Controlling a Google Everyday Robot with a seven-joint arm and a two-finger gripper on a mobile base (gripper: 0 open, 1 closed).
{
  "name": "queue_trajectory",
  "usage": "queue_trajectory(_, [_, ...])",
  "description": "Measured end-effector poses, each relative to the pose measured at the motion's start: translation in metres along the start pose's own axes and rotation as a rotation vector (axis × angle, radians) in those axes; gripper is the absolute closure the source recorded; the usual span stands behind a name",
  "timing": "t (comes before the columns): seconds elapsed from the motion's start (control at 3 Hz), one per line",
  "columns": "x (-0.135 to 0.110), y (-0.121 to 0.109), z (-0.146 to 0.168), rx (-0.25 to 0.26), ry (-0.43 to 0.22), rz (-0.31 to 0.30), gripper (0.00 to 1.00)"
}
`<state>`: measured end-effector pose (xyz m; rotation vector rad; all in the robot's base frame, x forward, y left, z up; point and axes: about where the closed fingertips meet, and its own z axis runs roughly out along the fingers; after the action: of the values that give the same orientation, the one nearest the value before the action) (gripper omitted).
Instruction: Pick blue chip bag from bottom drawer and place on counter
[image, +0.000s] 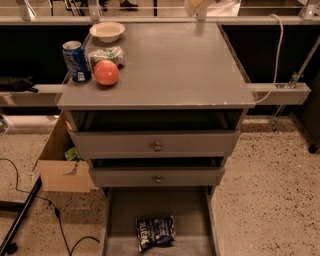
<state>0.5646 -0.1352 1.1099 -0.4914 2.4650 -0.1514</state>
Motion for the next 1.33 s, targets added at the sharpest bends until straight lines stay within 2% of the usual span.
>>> queue_trajectory(0.67, [-0.006, 0.001, -0.003, 0.001, -0.025, -0.001, 0.00])
queue_trajectory(1.0, [0.018, 0.025, 0.060, -0.050, 0.105, -0.031, 0.00])
queue_trajectory(1.33, [0.106, 0.056, 0.151, -0.155, 0.369, -0.030, 0.00])
